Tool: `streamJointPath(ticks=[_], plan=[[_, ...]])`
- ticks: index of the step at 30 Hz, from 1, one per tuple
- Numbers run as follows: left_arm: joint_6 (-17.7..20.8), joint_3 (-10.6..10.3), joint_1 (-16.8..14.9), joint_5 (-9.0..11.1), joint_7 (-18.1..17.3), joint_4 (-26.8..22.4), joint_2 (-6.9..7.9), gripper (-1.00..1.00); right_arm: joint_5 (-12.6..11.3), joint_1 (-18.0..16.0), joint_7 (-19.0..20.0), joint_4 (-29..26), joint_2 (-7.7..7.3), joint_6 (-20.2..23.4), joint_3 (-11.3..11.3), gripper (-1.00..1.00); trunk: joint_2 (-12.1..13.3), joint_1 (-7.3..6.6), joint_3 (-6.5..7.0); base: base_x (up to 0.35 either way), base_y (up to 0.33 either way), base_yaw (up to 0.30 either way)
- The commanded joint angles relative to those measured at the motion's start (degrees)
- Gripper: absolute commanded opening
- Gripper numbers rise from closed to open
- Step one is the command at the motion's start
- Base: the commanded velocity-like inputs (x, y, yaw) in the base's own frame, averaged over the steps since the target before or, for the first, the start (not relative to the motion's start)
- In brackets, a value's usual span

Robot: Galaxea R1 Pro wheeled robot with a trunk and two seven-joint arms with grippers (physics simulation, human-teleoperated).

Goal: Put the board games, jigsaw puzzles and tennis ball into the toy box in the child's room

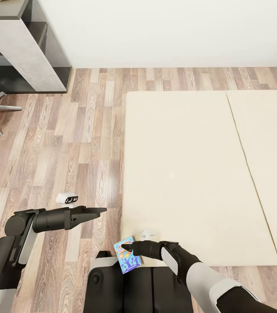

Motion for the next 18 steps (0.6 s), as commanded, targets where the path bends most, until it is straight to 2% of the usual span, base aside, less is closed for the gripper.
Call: streamJointPath(ticks=[1, 18], plan=[[0.61, 0.00, -0.01, -0.04, -0.22, -0.02, 0.02, 1.00, -0.40, -0.03, 0.05, -0.02, 0.00, 0.39, 0.09, 1.00, -0.09, 0.03, -0.06, 0.000, 0.000, 0.000], [0.61, 0.08, -0.01, -0.02, -0.22, -0.02, 0.02, 1.00, -0.39, -0.03, 0.06, -0.01, 0.00, 0.39, 0.09, 1.00, -0.09, 0.03, -0.06, 0.000, 0.002, 0.000]])
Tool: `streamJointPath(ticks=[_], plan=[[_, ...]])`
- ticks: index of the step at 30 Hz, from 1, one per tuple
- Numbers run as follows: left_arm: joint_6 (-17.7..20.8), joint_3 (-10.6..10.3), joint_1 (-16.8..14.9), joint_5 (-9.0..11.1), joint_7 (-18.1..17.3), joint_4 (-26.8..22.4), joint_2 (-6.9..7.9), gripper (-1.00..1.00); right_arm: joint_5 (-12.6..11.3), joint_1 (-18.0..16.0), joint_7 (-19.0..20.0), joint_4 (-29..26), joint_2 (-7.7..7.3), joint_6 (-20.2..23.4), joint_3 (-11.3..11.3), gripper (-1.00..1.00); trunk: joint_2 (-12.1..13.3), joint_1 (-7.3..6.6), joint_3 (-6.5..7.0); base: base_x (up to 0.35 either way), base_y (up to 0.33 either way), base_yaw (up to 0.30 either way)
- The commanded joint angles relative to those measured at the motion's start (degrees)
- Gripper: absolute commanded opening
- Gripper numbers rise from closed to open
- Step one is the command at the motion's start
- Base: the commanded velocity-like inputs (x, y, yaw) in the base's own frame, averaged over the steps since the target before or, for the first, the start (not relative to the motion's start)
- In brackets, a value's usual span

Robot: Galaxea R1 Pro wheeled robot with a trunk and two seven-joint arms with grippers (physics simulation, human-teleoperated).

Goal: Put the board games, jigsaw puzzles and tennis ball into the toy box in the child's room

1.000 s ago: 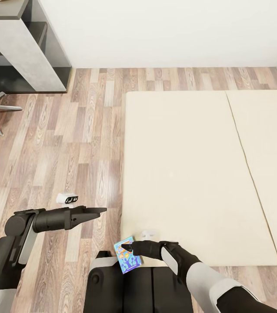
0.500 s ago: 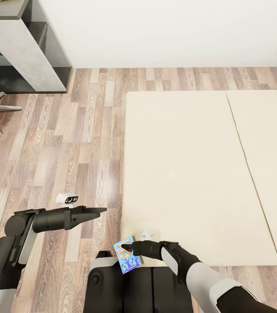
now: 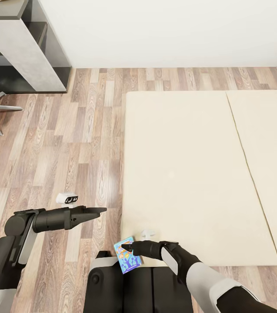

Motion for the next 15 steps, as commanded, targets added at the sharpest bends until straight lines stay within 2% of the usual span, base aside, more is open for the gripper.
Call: streamJointPath(ticks=[1, 15], plan=[[0.61, 0.00, -0.01, -0.02, -0.22, -0.02, 0.02, 1.00, -0.42, -0.03, 0.04, -0.02, 0.00, 0.40, 0.09, 1.00, -0.09, 0.03, -0.06, 0.000, 0.040, 0.000], [0.61, 0.00, -0.01, -0.03, -0.22, -0.02, 0.02, 1.00, -0.42, -0.03, 0.02, -0.02, 0.00, 0.40, 0.09, 1.00, -0.09, 0.03, -0.06, 0.000, 0.018, 0.000]])
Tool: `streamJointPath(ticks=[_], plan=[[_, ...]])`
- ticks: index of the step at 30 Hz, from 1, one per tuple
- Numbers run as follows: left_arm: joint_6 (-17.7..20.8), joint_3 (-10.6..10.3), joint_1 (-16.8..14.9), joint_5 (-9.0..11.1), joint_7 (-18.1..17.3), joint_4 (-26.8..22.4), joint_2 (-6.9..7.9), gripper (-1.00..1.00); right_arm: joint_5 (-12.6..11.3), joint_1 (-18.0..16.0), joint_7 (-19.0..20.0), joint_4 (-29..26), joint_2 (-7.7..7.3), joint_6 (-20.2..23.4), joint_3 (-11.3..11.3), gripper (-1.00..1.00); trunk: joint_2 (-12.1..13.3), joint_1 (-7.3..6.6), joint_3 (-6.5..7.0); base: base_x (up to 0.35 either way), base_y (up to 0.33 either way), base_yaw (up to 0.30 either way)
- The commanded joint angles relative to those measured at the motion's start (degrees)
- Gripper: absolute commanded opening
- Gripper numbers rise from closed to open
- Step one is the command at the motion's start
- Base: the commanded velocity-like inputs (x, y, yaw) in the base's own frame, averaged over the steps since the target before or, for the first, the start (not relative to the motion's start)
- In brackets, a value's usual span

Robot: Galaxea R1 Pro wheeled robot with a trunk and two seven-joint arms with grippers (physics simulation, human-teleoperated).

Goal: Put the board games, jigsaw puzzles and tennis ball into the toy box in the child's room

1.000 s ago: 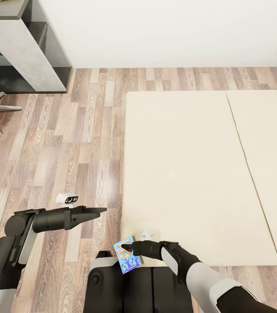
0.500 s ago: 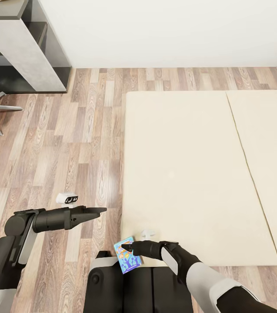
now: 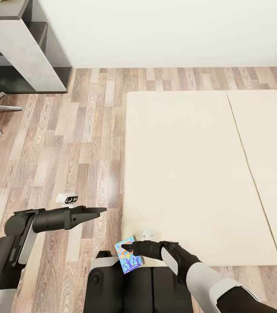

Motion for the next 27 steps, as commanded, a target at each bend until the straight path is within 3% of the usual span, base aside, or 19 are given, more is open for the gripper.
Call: streamJointPath(ticks=[1, 27], plan=[[0.61, 0.00, -0.01, -0.03, -0.22, -0.02, 0.02, 1.00, -0.41, -0.03, 0.05, -0.02, 0.00, 0.40, 0.09, 1.00, -0.09, 0.03, -0.06, 0.000, 0.002, 0.000], [0.61, 0.08, -0.01, -0.05, -0.22, -0.02, 0.02, 1.00, -0.50, -0.03, 0.06, -0.02, 0.00, 0.46, 0.09, 1.00, -0.09, 0.03, -0.06, 0.000, 0.013, 0.000]])
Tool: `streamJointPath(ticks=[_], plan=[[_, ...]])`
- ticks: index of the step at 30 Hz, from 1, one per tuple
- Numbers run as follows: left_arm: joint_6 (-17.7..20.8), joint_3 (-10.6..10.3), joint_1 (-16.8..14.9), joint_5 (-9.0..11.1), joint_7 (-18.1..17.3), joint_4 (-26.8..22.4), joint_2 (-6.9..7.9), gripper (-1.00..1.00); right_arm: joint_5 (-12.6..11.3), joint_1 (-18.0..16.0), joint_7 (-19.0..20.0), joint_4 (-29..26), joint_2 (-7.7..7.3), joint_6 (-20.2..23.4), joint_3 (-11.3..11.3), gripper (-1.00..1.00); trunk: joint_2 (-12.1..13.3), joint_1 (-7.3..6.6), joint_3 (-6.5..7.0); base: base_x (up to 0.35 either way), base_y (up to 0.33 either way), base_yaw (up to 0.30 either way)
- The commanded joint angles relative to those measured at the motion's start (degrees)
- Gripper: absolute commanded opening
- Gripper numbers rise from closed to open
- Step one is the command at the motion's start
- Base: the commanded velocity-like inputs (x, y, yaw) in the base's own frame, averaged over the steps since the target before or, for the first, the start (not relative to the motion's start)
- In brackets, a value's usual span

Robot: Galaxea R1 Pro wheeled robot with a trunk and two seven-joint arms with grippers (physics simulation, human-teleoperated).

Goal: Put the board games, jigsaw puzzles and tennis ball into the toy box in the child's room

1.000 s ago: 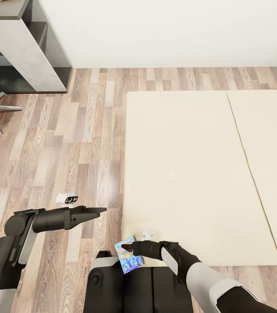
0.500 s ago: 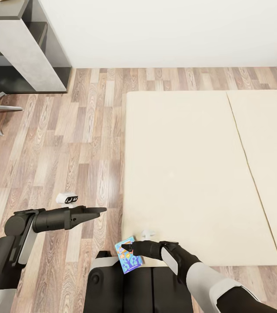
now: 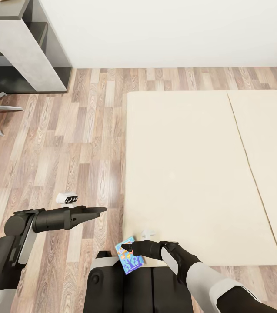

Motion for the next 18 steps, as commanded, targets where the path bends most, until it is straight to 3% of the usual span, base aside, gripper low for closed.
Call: streamJointPath(ticks=[1, 18], plan=[[0.61, 0.00, -0.01, -0.02, -0.22, -0.02, 0.02, 1.00, -0.42, -0.03, 0.06, -0.02, 0.00, 0.40, 0.10, 1.00, -0.09, 0.03, -0.06, 0.000, 0.022, 0.000], [0.61, -0.01, -0.01, 0.01, -0.22, -0.02, 0.02, 1.00, -0.42, -0.03, 0.05, -0.02, 0.00, 0.41, 0.10, 1.00, -0.09, 0.03, -0.06, 0.000, 0.003, 0.000]])
